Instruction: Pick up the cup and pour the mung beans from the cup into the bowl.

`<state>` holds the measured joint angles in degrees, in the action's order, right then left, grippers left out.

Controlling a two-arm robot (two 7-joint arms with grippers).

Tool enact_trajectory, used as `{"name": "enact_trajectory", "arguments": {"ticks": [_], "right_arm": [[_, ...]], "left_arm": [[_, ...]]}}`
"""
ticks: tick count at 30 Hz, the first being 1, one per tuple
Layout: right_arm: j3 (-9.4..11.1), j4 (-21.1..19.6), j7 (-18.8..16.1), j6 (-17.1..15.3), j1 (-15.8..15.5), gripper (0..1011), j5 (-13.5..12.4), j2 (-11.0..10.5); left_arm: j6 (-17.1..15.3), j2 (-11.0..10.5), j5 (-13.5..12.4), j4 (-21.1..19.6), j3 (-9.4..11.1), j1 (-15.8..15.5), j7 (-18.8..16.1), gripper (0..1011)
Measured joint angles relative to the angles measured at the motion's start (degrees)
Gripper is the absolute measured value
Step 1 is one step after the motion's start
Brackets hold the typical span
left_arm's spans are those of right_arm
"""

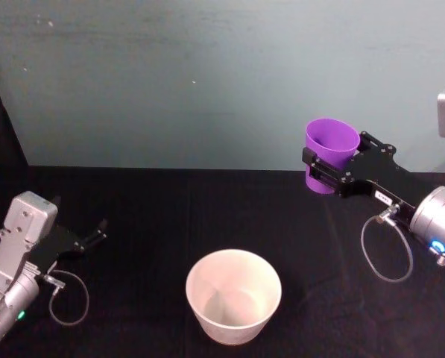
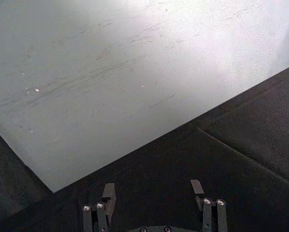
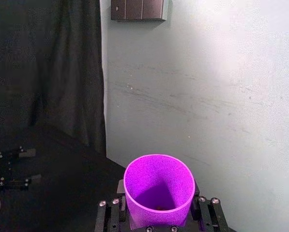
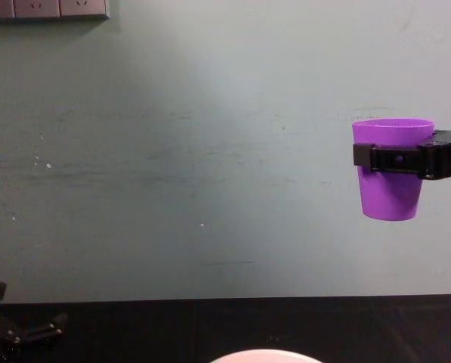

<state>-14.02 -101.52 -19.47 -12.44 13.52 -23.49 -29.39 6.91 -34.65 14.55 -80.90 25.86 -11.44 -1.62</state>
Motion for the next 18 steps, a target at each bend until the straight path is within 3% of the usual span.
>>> {"name": "enact_trajectory", "arguments": {"ticks": [18], "right_arm": [[0.0, 0.0, 0.0, 0.0, 0.0, 733, 0.0, 0.0]], "left_arm": [[0.0, 0.0, 0.0, 0.0, 0.0, 0.0, 0.0, 1003]]}}
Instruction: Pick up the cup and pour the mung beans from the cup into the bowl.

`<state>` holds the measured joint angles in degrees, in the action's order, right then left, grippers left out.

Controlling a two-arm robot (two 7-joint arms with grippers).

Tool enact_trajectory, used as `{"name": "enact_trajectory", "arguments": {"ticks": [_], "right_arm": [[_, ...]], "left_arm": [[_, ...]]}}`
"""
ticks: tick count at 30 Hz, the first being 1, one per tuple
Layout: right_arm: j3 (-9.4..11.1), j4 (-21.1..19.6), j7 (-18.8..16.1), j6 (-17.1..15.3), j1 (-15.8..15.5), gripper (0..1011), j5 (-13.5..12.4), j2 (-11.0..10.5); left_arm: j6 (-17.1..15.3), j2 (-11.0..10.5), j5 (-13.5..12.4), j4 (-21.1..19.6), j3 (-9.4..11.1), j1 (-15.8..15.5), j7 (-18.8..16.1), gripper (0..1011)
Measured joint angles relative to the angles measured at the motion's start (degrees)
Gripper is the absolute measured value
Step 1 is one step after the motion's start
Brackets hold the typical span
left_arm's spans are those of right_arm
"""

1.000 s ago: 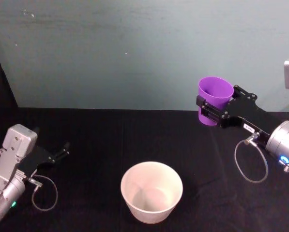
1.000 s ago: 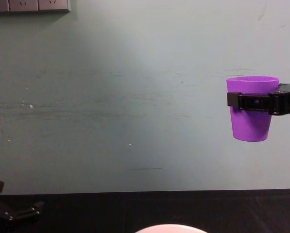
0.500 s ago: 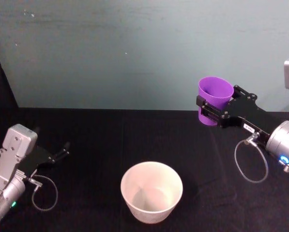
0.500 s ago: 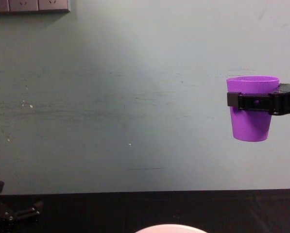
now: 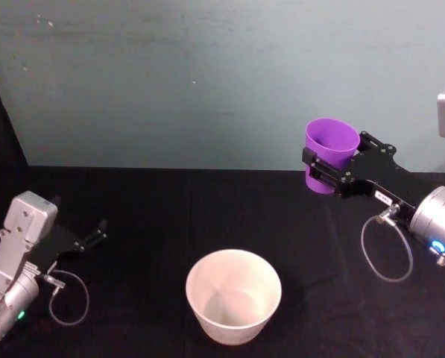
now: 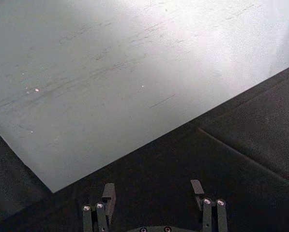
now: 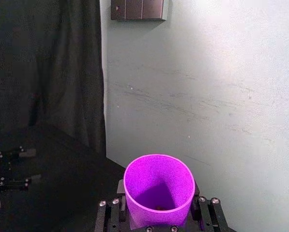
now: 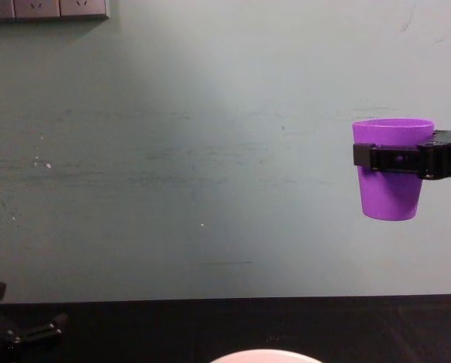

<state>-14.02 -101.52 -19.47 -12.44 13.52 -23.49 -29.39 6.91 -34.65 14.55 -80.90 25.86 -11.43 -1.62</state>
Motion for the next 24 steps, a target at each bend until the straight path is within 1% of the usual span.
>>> {"name": "enact_trajectory", "arguments": {"ticks": [24], "right_arm": [[0.0, 0.0, 0.0, 0.0, 0.0, 733, 0.0, 0.0]], "left_arm": [[0.0, 0.0, 0.0, 0.0, 0.0, 0.0, 0.0, 1003]]}}
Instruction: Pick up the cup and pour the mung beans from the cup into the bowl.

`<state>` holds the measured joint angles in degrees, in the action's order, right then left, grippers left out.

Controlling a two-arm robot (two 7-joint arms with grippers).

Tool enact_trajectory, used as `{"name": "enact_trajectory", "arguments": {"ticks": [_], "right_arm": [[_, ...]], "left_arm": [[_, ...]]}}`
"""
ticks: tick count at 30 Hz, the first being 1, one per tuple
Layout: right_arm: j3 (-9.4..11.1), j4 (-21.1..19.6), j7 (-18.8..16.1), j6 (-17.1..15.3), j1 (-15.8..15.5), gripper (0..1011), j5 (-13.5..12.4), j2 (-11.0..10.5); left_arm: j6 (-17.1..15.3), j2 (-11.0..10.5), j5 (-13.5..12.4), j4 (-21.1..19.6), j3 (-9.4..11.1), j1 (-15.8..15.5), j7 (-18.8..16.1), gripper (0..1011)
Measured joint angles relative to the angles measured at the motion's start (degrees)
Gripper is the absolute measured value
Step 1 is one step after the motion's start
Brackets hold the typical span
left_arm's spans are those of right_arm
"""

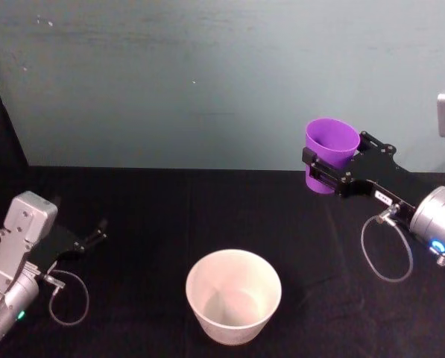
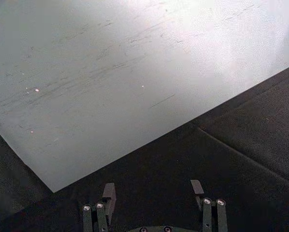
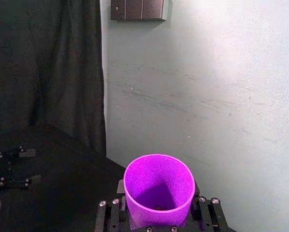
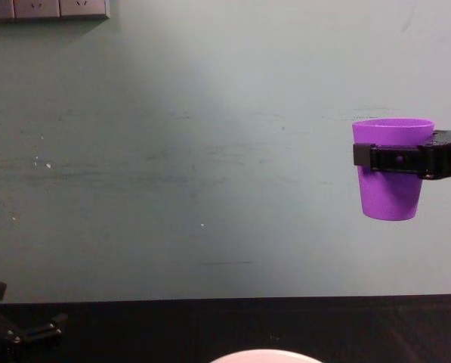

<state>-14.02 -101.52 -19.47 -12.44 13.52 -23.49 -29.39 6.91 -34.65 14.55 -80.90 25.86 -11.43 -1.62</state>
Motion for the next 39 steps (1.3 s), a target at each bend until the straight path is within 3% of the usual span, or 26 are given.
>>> {"name": "enact_trajectory", "arguments": {"ticks": [21, 28, 35, 39], "right_arm": [[0.0, 0.0, 0.0, 0.0, 0.0, 733, 0.0, 0.0], [0.0, -0.3, -1.0, 2.3, -2.3, 733, 0.1, -1.2], [-0.9, 0.6, -1.3, 4.7, -4.5, 733, 1.7, -1.5], [-2.8, 1.9, -1.1, 5.8, -4.9, 732, 4.9, -1.1]], "left_arm": [[0.0, 0.0, 0.0, 0.0, 0.0, 0.0, 0.0, 1003], [0.0, 0.0, 0.0, 0.0, 0.0, 0.0, 0.0, 1003], [0.0, 0.0, 0.0, 0.0, 0.0, 0.0, 0.0, 1003], [0.0, 0.0, 0.0, 0.0, 0.0, 0.0, 0.0, 1003]]}}
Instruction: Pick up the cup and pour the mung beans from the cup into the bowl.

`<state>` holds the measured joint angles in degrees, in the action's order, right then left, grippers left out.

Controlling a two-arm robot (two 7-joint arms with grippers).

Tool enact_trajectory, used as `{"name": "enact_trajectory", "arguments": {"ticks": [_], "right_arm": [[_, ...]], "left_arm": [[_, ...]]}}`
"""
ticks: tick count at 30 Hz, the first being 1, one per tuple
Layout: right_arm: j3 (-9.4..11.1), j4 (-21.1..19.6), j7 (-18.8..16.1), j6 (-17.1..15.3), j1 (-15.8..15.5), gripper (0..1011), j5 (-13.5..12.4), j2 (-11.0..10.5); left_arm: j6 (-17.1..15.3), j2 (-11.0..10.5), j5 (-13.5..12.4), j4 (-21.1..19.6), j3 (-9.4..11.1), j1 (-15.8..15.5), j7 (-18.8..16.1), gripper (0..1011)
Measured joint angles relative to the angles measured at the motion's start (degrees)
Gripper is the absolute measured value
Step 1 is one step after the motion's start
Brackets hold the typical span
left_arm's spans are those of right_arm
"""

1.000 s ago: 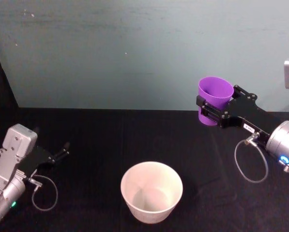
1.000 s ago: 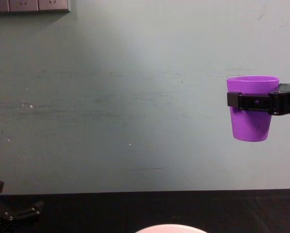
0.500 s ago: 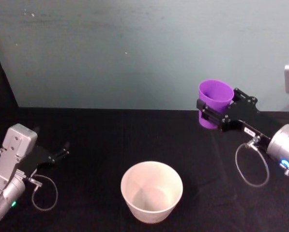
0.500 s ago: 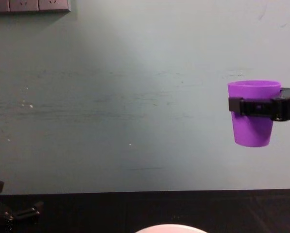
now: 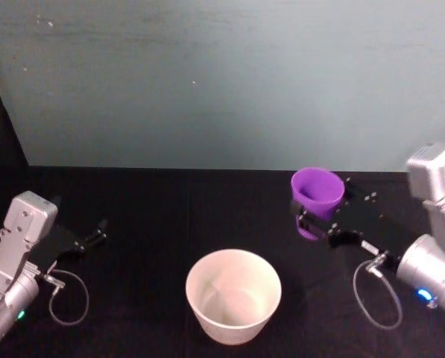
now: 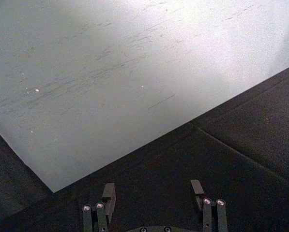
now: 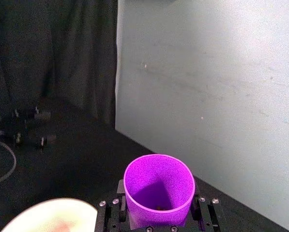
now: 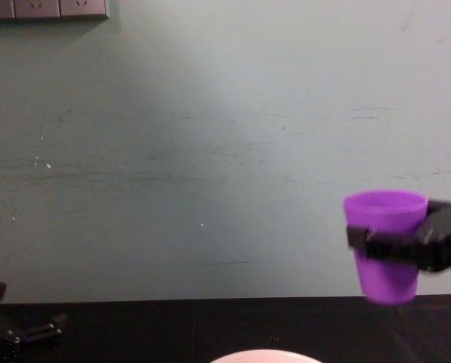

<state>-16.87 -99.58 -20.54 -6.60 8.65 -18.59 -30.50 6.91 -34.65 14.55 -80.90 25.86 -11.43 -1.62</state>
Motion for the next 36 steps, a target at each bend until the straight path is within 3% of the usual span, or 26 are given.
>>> {"name": "enact_trajectory", "arguments": {"ticks": [2, 4, 5, 8, 9, 12, 13, 15, 18, 19, 20, 25, 34, 36], "right_arm": [[-0.9, 0.4, 0.4, 0.1, 0.0, 733, 1.7, 0.1], [-2.5, 0.8, 1.6, 0.1, 0.4, 733, 5.4, 0.3], [-3.8, 0.8, 2.6, -0.2, 0.8, 732, 8.4, 0.2], [-5.8, 0.6, 4.0, -1.0, 1.5, 733, 13.2, -0.2], [-7.0, 0.3, 4.8, -1.6, 2.0, 732, 16.2, -0.5], [-9.0, -0.3, 5.9, -2.5, 2.7, 733, 21.1, -1.2], [-10.8, -1.0, 6.6, -3.6, 3.4, 733, 25.2, -1.9], [-12.2, -1.6, 7.1, -4.7, 4.0, 733, 28.6, -2.4], [-15.7, -3.1, 7.6, -7.4, 5.5, 733, 36.6, -3.7], [-15.7, -3.1, 7.6, -7.4, 5.5, 732, 36.6, -3.7], [-17.1, -3.6, 7.6, -8.3, 6.1, 733, 39.5, -4.2], [-20.8, -4.9, 6.7, -10.3, 8.0, 733, 47.9, -5.6], [-25.9, -5.6, 3.8, -12.2, 10.6, 733, 59.7, -7.2], [-26.5, -5.7, 3.4, -12.3, 10.9, 733, 61.1, -7.4]], "left_arm": [[0.0, 0.0, 0.0, 0.0, 0.0, 0.0, 0.0, 1003], [0.0, 0.0, 0.0, 0.0, 0.0, 0.0, 0.0, 1003], [0.0, 0.0, 0.0, 0.0, 0.0, 0.0, 0.0, 1003], [0.0, 0.0, 0.0, 0.0, 0.0, 0.0, 0.0, 1003], [0.0, 0.0, 0.0, 0.0, 0.0, 0.0, 0.0, 1003], [0.0, 0.0, 0.0, 0.0, 0.0, 0.0, 0.0, 1003], [0.0, 0.0, 0.0, 0.0, 0.0, 0.0, 0.0, 1003], [0.0, 0.0, 0.0, 0.0, 0.0, 0.0, 0.0, 1003], [0.0, 0.0, 0.0, 0.0, 0.0, 0.0, 0.0, 1003], [0.0, 0.0, 0.0, 0.0, 0.0, 0.0, 0.0, 1003], [0.0, 0.0, 0.0, 0.0, 0.0, 0.0, 0.0, 1003], [0.0, 0.0, 0.0, 0.0, 0.0, 0.0, 0.0, 1003], [0.0, 0.0, 0.0, 0.0, 0.0, 0.0, 0.0, 1003], [0.0, 0.0, 0.0, 0.0, 0.0, 0.0, 0.0, 1003]]}}
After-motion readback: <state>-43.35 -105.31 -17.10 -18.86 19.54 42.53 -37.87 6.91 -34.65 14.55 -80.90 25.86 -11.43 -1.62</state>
